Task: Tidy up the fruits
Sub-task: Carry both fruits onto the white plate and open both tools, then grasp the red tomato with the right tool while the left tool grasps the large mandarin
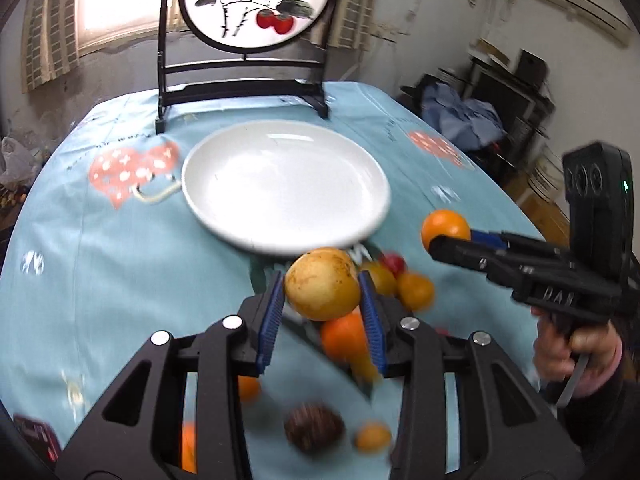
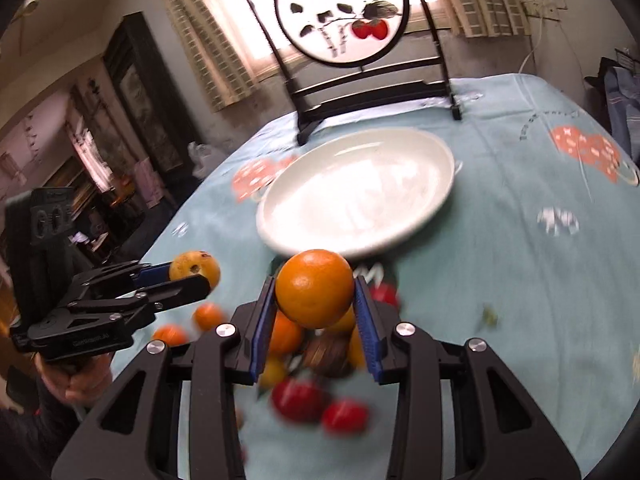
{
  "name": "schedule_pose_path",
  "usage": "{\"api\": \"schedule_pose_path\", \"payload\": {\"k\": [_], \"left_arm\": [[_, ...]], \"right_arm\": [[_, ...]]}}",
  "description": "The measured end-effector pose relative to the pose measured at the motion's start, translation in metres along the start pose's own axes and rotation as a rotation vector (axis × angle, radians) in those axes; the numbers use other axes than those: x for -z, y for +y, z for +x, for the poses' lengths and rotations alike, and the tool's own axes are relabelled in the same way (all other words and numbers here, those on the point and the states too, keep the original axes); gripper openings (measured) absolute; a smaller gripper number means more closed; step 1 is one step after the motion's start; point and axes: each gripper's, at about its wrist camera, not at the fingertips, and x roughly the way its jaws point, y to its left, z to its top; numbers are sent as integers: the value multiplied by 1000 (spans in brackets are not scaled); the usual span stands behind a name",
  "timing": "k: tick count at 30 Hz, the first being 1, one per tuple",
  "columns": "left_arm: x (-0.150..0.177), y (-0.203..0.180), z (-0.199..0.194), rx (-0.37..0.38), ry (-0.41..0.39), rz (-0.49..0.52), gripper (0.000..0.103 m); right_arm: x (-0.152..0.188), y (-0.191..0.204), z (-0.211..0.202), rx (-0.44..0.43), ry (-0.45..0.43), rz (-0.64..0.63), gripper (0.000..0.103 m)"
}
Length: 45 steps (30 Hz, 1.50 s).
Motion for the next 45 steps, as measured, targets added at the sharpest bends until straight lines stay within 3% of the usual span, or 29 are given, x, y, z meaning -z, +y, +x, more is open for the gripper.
{"api": "schedule_pose_path", "payload": {"k": [5,14,16,18,22,24,25,28,32,35,40,45], "left_arm": [[-51,17,60,-82,74,-41,38],[-58,35,109,-148,177,-34,40],[-59,38,106,-159,171,-48,60],[-59,39,92,-177,127,-55,72],[-53,36,45,-189,53,-66,88],[-41,35,15,-203,3,-74,94],[-33,35,1,-208,-18,-77,97],[-1,37,-36,-212,-51,-95,99],[51,43,-64,-215,-55,-126,99],[92,49,-74,-212,-43,-156,99],[141,57,-83,-132,-27,-198,99],[161,58,-87,-148,-49,-170,99]], "right_arm": [[-32,-16,61,80,70,-19,39],[-36,-11,97,88,131,-58,39],[-37,-10,92,105,126,-59,44],[-41,-8,75,99,93,-51,46],[-36,5,24,77,6,-43,47],[-21,15,-3,52,-29,-52,49],[-12,20,-14,41,-45,-59,56],[31,39,-48,2,-85,-90,62],[89,61,-61,-75,-32,-93,62],[120,77,-56,-79,31,-124,62],[145,95,-45,-34,80,-191,62],[150,93,-39,-7,104,-195,62]]}}
